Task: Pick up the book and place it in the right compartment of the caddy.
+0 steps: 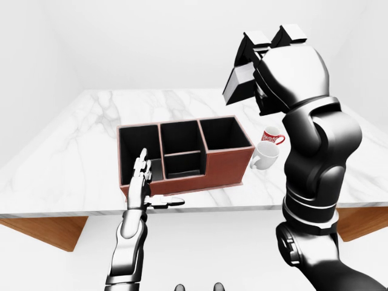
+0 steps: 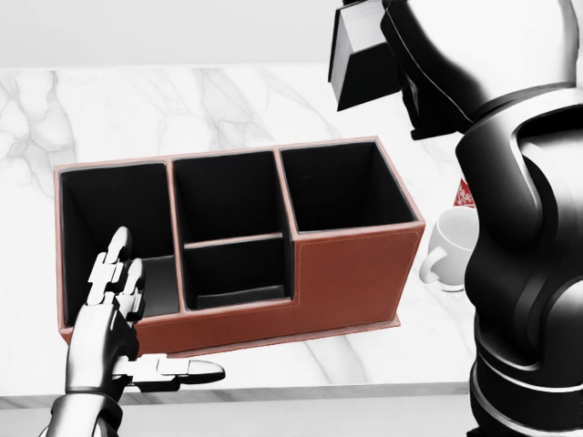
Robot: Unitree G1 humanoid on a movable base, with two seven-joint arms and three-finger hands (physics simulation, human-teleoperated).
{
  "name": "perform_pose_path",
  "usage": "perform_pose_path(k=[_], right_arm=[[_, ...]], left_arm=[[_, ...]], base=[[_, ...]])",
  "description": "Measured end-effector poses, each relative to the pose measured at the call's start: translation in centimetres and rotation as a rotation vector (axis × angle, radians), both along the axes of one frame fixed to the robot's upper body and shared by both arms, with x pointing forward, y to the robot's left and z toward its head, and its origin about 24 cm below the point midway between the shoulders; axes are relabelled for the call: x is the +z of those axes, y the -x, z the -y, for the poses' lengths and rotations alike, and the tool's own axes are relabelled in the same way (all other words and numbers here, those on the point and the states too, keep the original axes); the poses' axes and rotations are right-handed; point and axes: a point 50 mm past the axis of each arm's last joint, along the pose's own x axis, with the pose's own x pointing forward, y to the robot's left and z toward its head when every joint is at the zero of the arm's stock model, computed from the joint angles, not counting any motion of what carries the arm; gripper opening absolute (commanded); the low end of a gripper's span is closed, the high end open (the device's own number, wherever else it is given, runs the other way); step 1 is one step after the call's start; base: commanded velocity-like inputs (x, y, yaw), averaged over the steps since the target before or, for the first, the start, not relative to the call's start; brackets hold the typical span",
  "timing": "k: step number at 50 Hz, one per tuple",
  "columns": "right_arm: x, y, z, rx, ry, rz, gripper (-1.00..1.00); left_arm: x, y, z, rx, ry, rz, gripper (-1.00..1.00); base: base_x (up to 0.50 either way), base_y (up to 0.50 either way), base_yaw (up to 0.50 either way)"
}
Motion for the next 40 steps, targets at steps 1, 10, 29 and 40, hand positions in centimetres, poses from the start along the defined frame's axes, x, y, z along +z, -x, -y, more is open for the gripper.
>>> perform_pose_path(k=[1,10,29,40], right_arm=[[0.0,-0.2,-0.1,0.005,0.0,-0.008,-1.0],[-0.8,-2.1,-1.1,0.048,0.001,-0.104,-1.0],[-3.3,-4.9,-2.9,0.103,0.005,-0.281,-1.0],[-5.1,-6.2,-3.0,0.108,0.0,-0.382,-1.0]], left_arm=[[0.0,0.0,0.0,0.0,0.0,0.0,1.0],[0.0,0.0,0.0,0.001,0.0,0.0,1.0],[0.1,0.0,0.0,0.002,0.001,0.0,1.0],[0.1,0.0,-0.1,0.003,0.001,-0.001,1.0]], base=[[0.0,0.0,0.0],[0.0,0.0,0.0],[0.0,0.0,0.0],[0.0,0.0,0.0]])
